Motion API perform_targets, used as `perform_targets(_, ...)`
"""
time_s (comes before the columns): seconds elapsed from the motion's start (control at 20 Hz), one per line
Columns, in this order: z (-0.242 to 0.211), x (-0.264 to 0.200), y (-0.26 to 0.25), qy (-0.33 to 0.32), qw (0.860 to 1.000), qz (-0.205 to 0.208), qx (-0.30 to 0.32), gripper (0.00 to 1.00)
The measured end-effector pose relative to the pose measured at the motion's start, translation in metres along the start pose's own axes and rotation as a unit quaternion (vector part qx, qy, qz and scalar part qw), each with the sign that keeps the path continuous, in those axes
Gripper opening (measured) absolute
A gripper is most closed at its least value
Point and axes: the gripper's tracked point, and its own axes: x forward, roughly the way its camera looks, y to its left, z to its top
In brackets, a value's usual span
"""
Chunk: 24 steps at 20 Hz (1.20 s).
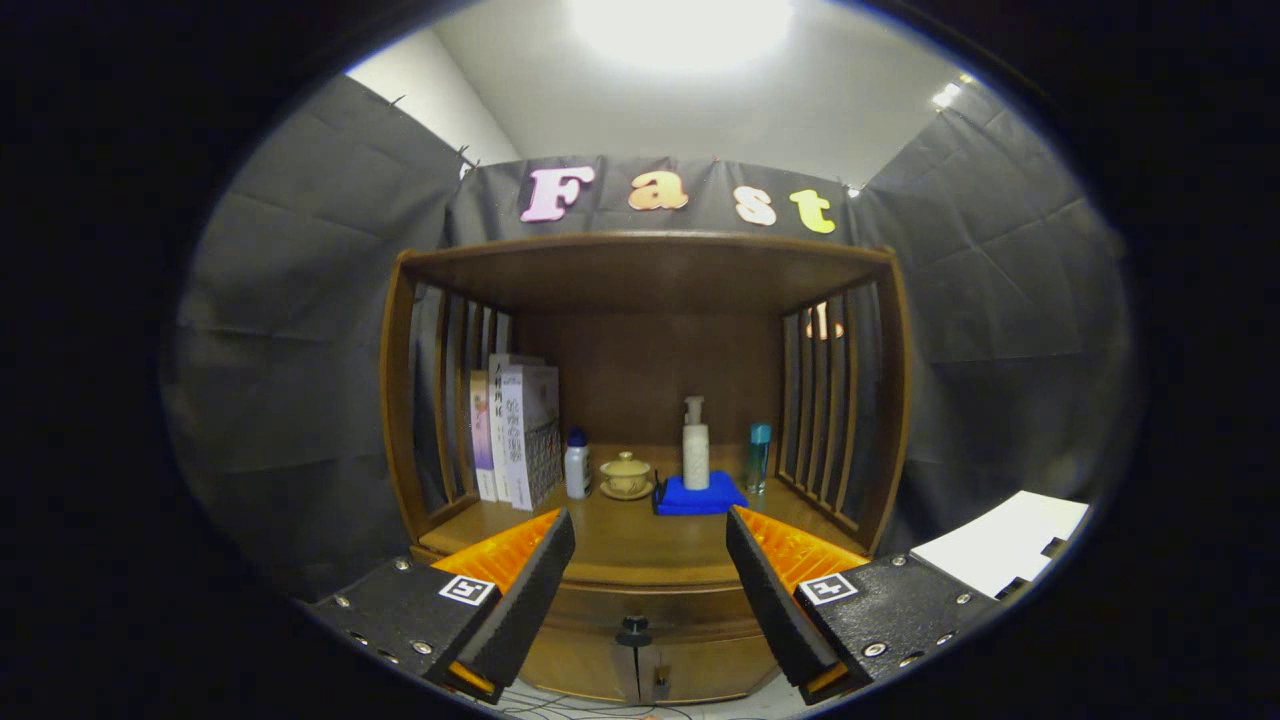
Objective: Pull open the drawer, take out the items inside it, and place them on the countertop above the cabinet.
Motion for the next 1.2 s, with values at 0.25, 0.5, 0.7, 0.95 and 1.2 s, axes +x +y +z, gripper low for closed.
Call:
perform_targets(0.25,-0.085,0.033,0.017,0.052,0.998,0.003,-0.026,0.95)
perform_targets(0.5,-0.136,0.056,0.017,0.066,0.997,-0.020,-0.016,0.95)
perform_targets(0.7,-0.179,0.064,0.017,0.089,0.996,-0.020,0.008,0.94)
perform_targets(0.95,-0.210,0.069,0.014,0.106,0.994,-0.021,0.002,0.92)
perform_targets(1.2,-0.224,0.078,0.011,0.115,0.993,-0.025,0.013,0.77)
